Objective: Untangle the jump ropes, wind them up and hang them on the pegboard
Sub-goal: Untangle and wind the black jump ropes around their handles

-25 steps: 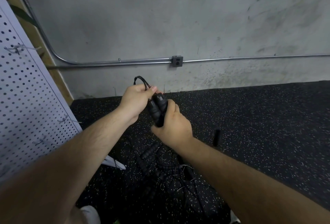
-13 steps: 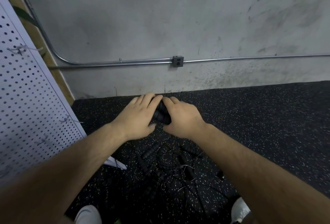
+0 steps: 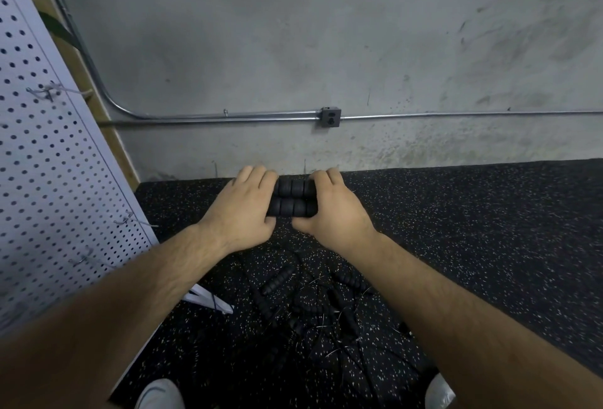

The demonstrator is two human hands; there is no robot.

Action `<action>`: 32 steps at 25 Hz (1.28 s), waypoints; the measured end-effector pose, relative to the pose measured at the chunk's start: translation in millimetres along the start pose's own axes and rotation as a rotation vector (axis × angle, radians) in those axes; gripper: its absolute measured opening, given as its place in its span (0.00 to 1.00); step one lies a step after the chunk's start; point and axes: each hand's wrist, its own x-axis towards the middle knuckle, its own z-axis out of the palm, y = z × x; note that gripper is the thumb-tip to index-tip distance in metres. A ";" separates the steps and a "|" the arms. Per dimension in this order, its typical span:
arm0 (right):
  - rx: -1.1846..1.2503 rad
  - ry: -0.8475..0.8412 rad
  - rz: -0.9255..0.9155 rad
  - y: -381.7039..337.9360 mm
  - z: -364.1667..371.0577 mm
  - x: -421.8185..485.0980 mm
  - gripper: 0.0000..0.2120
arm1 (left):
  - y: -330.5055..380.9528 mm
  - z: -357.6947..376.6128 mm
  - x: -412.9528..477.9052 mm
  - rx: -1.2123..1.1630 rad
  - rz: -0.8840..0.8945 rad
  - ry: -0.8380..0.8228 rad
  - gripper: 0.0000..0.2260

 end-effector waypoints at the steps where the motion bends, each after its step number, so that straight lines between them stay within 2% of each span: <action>1: 0.010 0.005 -0.012 -1.9 -0.5 1.0 0.30 | 0.1 -0.2 -2.7 0.003 0.017 0.005 0.29; 4: 0.078 0.024 -0.060 -6.8 0.0 3.8 0.30 | -3.8 -1.9 -8.8 0.017 0.073 0.047 0.35; 8: 0.245 0.071 -0.110 -9.8 -0.7 7.1 0.31 | -19.2 -6.8 -8.6 0.007 0.055 0.079 0.37; 12: 0.373 0.068 -0.114 -14.2 -0.7 4.8 0.39 | -26.3 -11.7 -11.4 -0.009 0.033 0.082 0.40; 14: 0.530 0.095 -0.067 -16.7 3.4 7.1 0.45 | -29.0 -16.8 -11.0 -0.104 -0.043 0.108 0.39; 16: 0.715 0.095 0.006 -22.4 12.3 11.3 0.47 | -34.1 -22.7 -10.1 -0.300 -0.126 0.157 0.34; 18: 0.764 -0.021 -0.009 -29.0 32.6 15.4 0.38 | -37.6 -27.1 -10.5 -0.434 -0.144 0.183 0.29; 21: 0.800 -0.320 -0.071 -57.0 69.0 18.4 0.25 | -36.9 -30.5 -10.4 -0.506 -0.143 0.186 0.27; 24: 0.917 -0.400 -0.126 -86.3 89.3 21.9 0.12 | -33.9 -32.0 -10.7 -0.594 -0.137 0.211 0.24; 26: 0.913 -0.433 -0.092 -95.7 94.1 24.9 0.04 | -35.9 -36.1 -12.7 -0.624 -0.138 0.215 0.21; 29: 0.897 -0.495 -0.033 -87.8 89.7 26.6 0.08 | -44.8 -43.9 -17.2 -0.603 -0.150 0.199 0.23; 32: 0.755 -0.493 -0.046 -60.4 61.2 31.8 0.12 | -58.1 -47.1 -21.1 -0.578 -0.155 0.161 0.24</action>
